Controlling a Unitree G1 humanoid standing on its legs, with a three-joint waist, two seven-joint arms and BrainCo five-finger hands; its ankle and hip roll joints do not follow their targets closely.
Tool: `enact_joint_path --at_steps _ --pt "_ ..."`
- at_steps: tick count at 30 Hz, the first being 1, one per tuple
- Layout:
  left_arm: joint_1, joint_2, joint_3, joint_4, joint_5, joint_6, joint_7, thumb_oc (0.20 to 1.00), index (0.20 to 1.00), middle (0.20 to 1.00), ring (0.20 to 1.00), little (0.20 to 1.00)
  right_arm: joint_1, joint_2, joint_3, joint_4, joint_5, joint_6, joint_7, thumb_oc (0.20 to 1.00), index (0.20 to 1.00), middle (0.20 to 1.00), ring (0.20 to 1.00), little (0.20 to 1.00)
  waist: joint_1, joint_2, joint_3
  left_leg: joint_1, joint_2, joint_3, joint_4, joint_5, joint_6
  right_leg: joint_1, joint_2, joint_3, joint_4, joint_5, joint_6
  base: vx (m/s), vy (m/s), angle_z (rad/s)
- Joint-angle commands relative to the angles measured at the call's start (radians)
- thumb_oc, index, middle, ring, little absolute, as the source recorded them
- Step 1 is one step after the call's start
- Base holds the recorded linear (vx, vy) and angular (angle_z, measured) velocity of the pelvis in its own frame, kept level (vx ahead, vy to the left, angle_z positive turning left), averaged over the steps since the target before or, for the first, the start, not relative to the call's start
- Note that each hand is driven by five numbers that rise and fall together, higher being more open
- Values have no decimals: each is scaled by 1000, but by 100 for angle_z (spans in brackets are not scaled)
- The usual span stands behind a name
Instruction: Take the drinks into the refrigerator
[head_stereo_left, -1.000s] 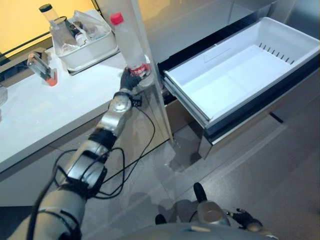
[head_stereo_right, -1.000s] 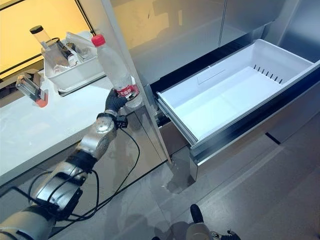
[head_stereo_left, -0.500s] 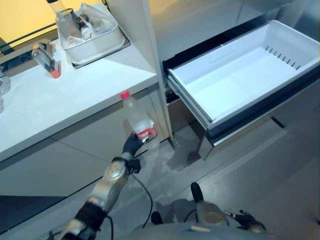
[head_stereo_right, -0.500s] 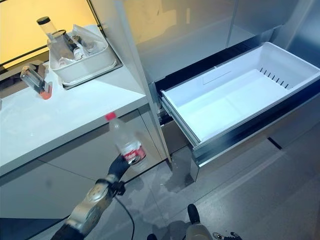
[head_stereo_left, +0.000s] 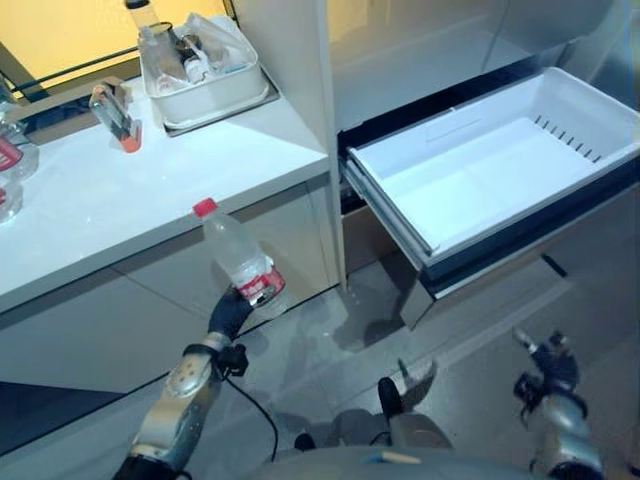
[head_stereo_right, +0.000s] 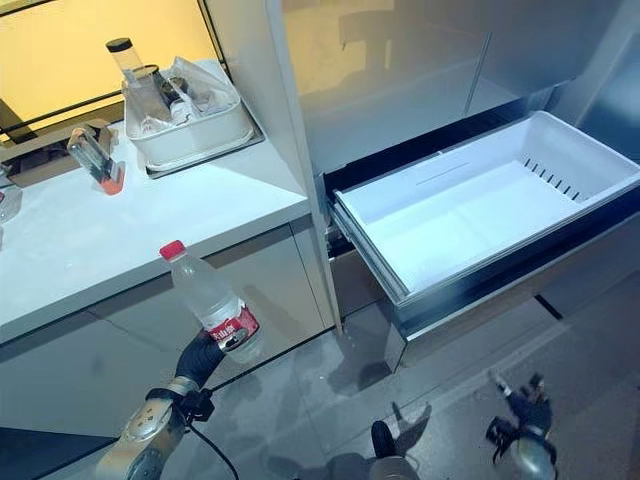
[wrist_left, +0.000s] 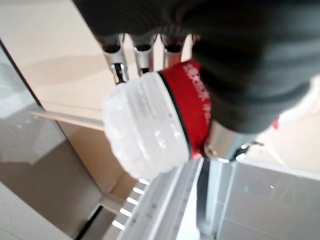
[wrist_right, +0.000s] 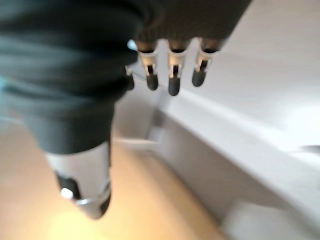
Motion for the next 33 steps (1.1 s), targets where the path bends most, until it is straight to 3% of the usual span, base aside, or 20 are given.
enact_joint_path --at_steps 1,5,11,17,21,26,30,31,33 --pt "-90 -17 75 -80 41 -119 18 200 200 200 200 200 -9 -26 -75 -162 -74 -113 -70 1000 1000 1000 1000 1000 -15 -20 -55 -25 8 -60 8 -16 12 92 -34 -31 23 -148 56 19 17 -4" --pt "-90 -41 96 -79 73 -122 43 200 200 200 200 200 -3 -6 -89 -455 -165 -124 -57 1000 1000 1000 1000 1000 -18 -26 -69 -15 7 -58 8 -22 16 96 -34 -31 28 -151 53 3 13 -4" --pt "-83 -63 118 -73 104 -132 67 200 200 200 200 200 -19 -25 -77 -694 -282 -109 -10 1000 1000 1000 1000 1000 -9 -39 -93 -8 6 -61 8 -28 20 101 -32 -31 41 -160 50 -2 4 -2" --pt "-88 -62 125 -66 128 -137 72 200 200 200 200 200 -61 -75 -40 -755 -333 -89 25 1000 1000 1000 1000 1000 5 -51 -111 1 5 -64 8 -33 25 104 -32 -30 56 -168 47 19 5 0" --pt "-115 -48 103 -41 153 -131 54 200 200 200 200 200 -156 -208 42 -733 -356 -45 110 1000 1000 1000 1000 1000 33 -67 -133 7 2 -69 8 -34 24 117 -34 -38 53 -170 48 -8 -5 0" --pt "-148 -31 49 -5 163 -118 31 200 200 200 200 200 -267 -344 149 -679 -253 -12 212 1000 1000 1000 1000 1000 54 -79 -144 6 0 -76 8 -29 22 123 -39 -47 49 -169 51 -1 -3 1" --pt "-223 25 -28 34 221 -108 16 200 200 200 200 200 -449 -529 348 -550 -169 64 305 1000 1000 1000 1000 1000 79 -89 -158 12 -3 -85 8 -36 18 139 -45 -58 51 -178 57 -8 -2 7" --pt "-225 23 -24 35 222 -109 16 200 200 200 200 200 -461 -531 356 -543 -167 62 306 1000 1000 1000 1000 1000 77 -89 -155 6 -3 -83 8 -25 17 131 -45 -57 54 -170 55 33 8 12" --pt "-300 91 -68 49 278 -108 12 200 200 200 200 200 -597 -599 503 -425 -114 105 350 1000 1000 1000 1000 1000 90 -91 -164 14 -3 -88 8 -33 14 145 -47 -66 50 -177 57 13 9 8"
